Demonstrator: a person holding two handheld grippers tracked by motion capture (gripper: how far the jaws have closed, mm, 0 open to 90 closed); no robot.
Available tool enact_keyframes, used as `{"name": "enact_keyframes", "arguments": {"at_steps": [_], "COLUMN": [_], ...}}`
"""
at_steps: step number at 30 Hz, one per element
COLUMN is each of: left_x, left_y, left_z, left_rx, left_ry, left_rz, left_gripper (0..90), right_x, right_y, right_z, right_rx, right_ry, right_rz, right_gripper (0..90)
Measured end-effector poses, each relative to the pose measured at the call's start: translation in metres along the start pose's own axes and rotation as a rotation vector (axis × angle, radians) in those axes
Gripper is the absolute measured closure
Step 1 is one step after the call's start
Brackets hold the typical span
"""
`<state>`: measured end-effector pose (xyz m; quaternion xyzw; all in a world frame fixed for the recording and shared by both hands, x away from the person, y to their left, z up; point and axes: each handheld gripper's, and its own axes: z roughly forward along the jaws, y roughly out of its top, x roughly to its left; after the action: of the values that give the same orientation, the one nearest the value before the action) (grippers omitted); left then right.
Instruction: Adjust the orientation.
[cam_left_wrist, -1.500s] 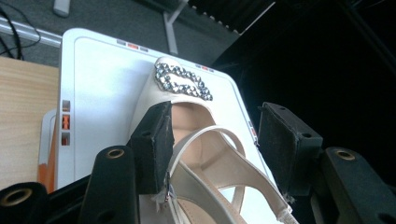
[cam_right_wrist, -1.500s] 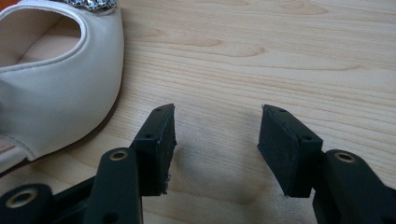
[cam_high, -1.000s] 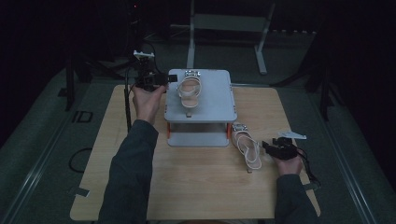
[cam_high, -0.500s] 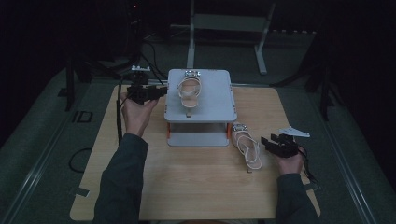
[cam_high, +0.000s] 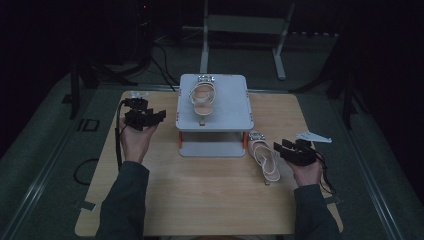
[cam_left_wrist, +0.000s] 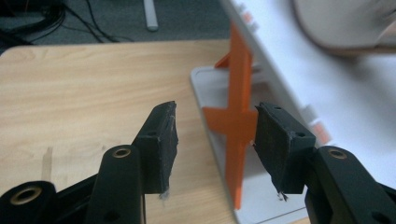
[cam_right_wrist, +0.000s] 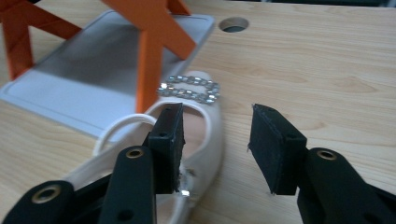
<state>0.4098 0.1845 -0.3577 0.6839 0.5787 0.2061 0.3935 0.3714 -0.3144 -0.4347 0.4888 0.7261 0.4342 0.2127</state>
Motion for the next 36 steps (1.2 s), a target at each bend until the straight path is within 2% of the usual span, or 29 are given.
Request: {"name": "enact_keyframes", "arguments": {"at_steps": [1,2,3,7,15,21,22,23,25,26,27,28,29,30,32,36], "left_x": [0.000,0.005,0.007,0.015,0.024,0.028,0.029,0.031,0.032,0.032,0.033,0.033,0.034,0.035,0.036,0.035], "left_y": [0.000,-0.010,-0.015,-0.033,-0.067,-0.089,-0.092,-0.100,-0.106,-0.106,-0.113,-0.113,-0.117,-0.119,-0.125,-0.130], "left_z": [0.000,0.003,0.005,0.011,0.026,0.036,0.038,0.041,0.043,0.043,0.046,0.046,0.047,0.048,0.051,0.050], "left_rx": [0.000,0.010,0.015,0.030,0.088,0.127,0.132,0.144,0.149,0.149,0.157,0.157,0.161,0.167,0.172,0.156], "left_ry": [0.000,0.011,0.015,0.023,0.041,0.060,0.063,0.064,0.073,0.073,0.077,0.077,0.081,0.082,0.082,0.081], "left_rz": [0.000,-0.012,-0.018,-0.043,-0.060,-0.060,-0.057,-0.055,-0.053,-0.053,-0.051,-0.051,-0.048,-0.050,-0.056,-0.044], "left_gripper": [48.6,48.6,48.6,48.4,48.1,48.1,48.1,48.1,48.1,48.1,48.1,48.1,48.1,48.1,48.1,48.4], "right_x": [0.000,0.002,0.008,0.019,0.023,0.021,0.021,0.020,0.019,0.019,0.017,0.017,0.016,0.016,0.015,0.003], "right_y": [0.000,0.001,0.002,0.001,-0.005,-0.002,-0.001,0.000,0.001,0.001,0.004,0.004,0.005,0.005,0.006,0.002], "right_z": [0.000,0.000,0.003,0.010,0.032,0.034,0.034,0.035,0.035,0.035,0.036,0.036,0.036,0.036,0.036,0.035], "right_rx": [0.000,0.004,0.032,0.084,0.217,0.261,0.277,0.305,0.326,0.326,0.349,0.349,0.358,0.358,0.356,0.299], "right_ry": [0.000,0.006,0.014,0.029,-0.044,-0.081,-0.089,-0.104,-0.113,-0.113,-0.122,-0.122,-0.121,-0.121,-0.117,-0.073], "right_rz": [0.000,-0.004,-0.024,-0.051,-0.071,-0.032,-0.019,0.028,0.067,0.067,0.104,0.104,0.131,0.131,0.174,0.321], "right_gripper": [55.8,56.1,56.5,56.5,58.3,66.2,68.2,71.5,73.8,73.8,79.2,79.2,81.0,81.0,82.1,82.6]}}
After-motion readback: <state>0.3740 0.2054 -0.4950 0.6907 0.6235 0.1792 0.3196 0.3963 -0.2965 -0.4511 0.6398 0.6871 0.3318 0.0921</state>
